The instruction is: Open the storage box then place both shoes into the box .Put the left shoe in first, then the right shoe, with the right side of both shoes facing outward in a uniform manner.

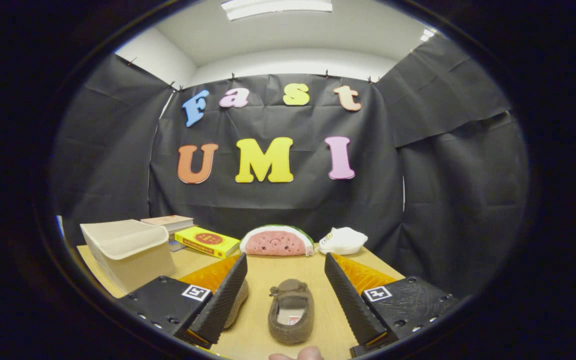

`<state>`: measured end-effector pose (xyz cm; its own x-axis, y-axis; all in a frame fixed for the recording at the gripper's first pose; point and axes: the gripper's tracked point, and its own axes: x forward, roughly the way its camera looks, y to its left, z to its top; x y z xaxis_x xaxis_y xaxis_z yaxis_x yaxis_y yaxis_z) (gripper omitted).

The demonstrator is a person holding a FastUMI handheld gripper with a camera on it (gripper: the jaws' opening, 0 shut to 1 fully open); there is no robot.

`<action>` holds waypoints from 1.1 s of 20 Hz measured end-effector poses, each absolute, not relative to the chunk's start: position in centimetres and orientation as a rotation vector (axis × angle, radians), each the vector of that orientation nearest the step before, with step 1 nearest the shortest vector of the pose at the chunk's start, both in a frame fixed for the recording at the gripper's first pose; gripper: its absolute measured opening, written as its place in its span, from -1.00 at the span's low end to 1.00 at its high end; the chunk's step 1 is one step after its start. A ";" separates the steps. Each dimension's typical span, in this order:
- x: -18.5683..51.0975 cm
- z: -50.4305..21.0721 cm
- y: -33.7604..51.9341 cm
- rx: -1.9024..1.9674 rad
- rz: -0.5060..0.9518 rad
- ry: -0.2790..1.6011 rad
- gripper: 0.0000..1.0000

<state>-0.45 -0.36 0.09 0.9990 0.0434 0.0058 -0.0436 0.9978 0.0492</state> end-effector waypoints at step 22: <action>0.5 1.3 11.2 0.167 0.278 0.014 0.92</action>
